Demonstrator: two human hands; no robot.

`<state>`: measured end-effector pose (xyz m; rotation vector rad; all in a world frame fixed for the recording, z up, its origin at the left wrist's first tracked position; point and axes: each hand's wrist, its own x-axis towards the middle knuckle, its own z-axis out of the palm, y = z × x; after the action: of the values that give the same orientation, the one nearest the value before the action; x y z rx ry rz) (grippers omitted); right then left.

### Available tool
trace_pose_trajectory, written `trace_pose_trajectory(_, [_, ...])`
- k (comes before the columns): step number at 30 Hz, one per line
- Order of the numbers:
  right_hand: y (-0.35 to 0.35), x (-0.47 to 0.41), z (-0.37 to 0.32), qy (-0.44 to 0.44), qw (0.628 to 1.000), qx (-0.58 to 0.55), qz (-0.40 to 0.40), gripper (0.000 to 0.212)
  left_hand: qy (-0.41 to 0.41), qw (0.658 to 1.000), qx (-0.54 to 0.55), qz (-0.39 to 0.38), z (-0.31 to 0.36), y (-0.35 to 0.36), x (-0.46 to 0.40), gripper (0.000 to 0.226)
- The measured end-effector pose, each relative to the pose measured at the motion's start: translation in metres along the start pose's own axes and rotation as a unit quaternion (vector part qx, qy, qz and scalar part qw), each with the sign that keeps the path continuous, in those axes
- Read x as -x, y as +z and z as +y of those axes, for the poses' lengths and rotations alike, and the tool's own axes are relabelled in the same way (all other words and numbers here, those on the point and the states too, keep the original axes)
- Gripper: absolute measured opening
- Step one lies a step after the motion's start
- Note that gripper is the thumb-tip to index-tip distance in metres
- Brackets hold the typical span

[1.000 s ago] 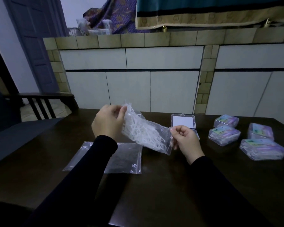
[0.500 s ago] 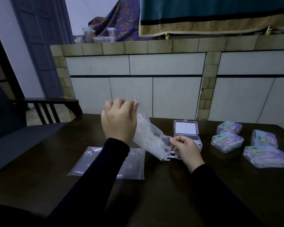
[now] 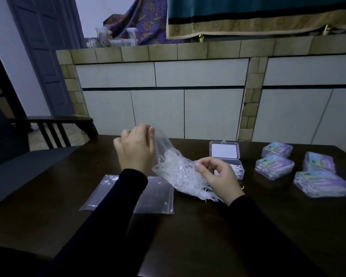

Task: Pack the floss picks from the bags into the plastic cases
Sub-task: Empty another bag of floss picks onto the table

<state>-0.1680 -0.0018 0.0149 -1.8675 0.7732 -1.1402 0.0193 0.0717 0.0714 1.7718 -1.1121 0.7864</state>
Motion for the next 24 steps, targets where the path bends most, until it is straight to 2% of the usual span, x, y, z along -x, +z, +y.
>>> trace_pose_trajectory(6, [0.0, 0.0, 0.001, -0.005, 1.0, 0.026, -0.006, 0.016, -0.035, 0.993, -0.02, -0.11, -0.015, 0.008, 0.003, 0.029])
trace_pose_trajectory(9, [-0.001, 0.002, 0.003, 0.004, 0.995, 0.088, -0.045, 0.029, -0.02, 0.994, -0.004, -0.108, -0.017, 0.009, 0.005, 0.024])
trace_pose_trajectory(11, [0.001, 0.001, 0.005, -0.008, 0.972, 0.215, -0.095, 0.025, -0.021, 0.995, 0.015, -0.092, -0.017, 0.008, 0.004, 0.023])
trace_pose_trajectory(13, [0.003, 0.0, -0.002, -0.033, 0.934, 0.331, -0.132, 0.013, -0.014, 0.996, 0.029, -0.089, -0.015, 0.008, 0.002, 0.023])
trace_pose_trajectory(14, [0.004, 0.0, -0.006, -0.036, 0.915, 0.375, -0.143, 0.018, -0.009, 0.995, 0.032, -0.089, -0.014, 0.008, 0.002, 0.023])
trace_pose_trajectory(16, [0.005, 0.0, -0.01, -0.035, 0.879, 0.451, -0.147, 0.048, -0.006, 0.996, 0.032, -0.087, -0.011, 0.007, 0.003, 0.023])
trace_pose_trajectory(17, [0.005, -0.001, -0.011, -0.044, 0.869, 0.473, -0.138, 0.053, -0.006, 0.996, 0.03, -0.084, -0.01, 0.007, 0.003, 0.024])
trace_pose_trajectory(21, [0.0, -0.001, -0.014, -0.024, 0.873, 0.475, -0.112, 0.044, -0.021, 0.997, 0.028, -0.071, -0.007, 0.002, 0.002, 0.026])
trace_pose_trajectory(24, [-0.008, -0.001, -0.015, -0.008, 0.875, 0.473, -0.099, 0.028, -0.044, 0.997, 0.025, -0.066, -0.009, -0.004, 0.0, 0.027])
